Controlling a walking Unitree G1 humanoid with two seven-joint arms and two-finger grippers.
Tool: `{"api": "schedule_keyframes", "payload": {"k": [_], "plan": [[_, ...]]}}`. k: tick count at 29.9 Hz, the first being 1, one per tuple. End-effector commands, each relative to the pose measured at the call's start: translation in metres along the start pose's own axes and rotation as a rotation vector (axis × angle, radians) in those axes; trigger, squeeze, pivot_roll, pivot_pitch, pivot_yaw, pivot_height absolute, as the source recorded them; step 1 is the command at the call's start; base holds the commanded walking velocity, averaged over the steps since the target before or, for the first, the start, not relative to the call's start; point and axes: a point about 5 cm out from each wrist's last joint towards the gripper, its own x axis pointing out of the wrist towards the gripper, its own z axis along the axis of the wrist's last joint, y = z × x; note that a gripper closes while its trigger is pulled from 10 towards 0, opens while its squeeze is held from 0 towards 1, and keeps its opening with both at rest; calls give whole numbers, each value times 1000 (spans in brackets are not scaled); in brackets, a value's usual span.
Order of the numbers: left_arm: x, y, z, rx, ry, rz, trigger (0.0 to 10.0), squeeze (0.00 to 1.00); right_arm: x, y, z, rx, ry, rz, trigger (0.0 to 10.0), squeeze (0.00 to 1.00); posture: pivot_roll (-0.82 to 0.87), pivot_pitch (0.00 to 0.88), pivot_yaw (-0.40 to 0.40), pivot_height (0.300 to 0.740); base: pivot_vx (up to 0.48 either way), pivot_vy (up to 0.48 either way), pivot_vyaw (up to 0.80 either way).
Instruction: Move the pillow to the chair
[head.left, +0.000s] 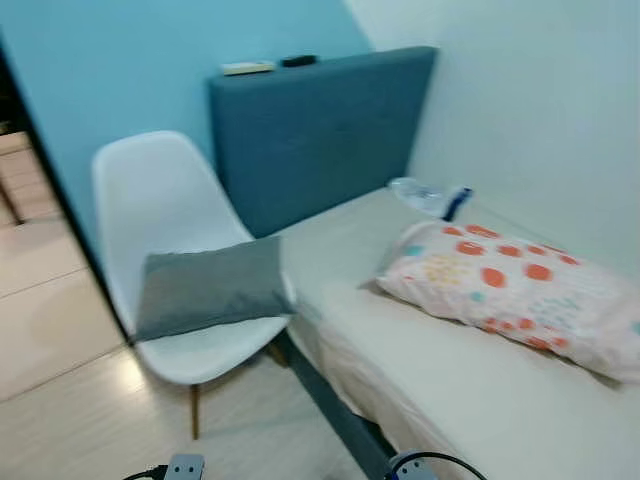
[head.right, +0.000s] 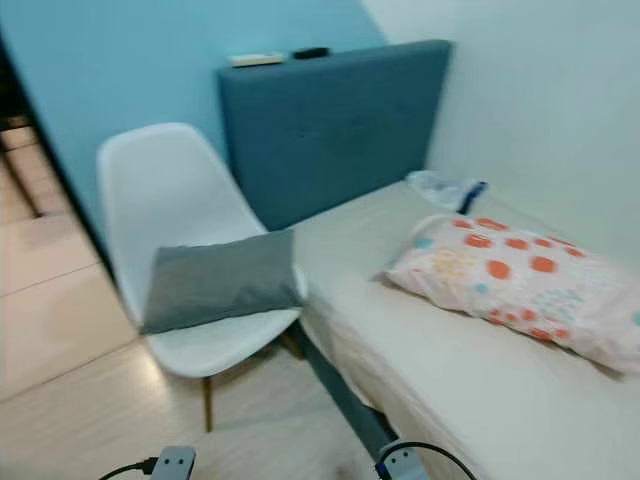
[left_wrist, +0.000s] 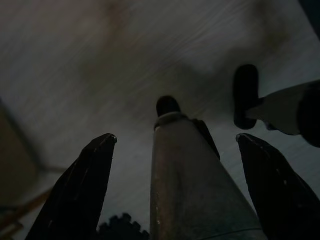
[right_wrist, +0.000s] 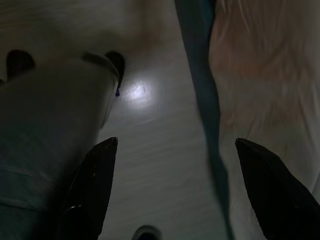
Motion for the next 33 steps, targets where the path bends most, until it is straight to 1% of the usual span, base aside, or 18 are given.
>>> {"api": "schedule_keyframes", "payload": {"k": [1, 20, 33], "plan": [[0, -1, 2, 13, -16, -8, 10000, 0, 0, 2, -2, 19, 10, -1, 10000, 0, 63, 0, -32, 740, 0, 0, -712], [0, 0, 1, 8, -22, -13, 10000, 0, 0, -1, 3, 45, -9, -18, 10000, 0, 65, 0, -32, 740, 0, 0, -712], [0, 1, 1, -10, -24, -9, 10000, 0, 0, -4, 8, 50, -23, -28, 10000, 0, 63, 0, -30, 740, 0, 0, -712]]}}
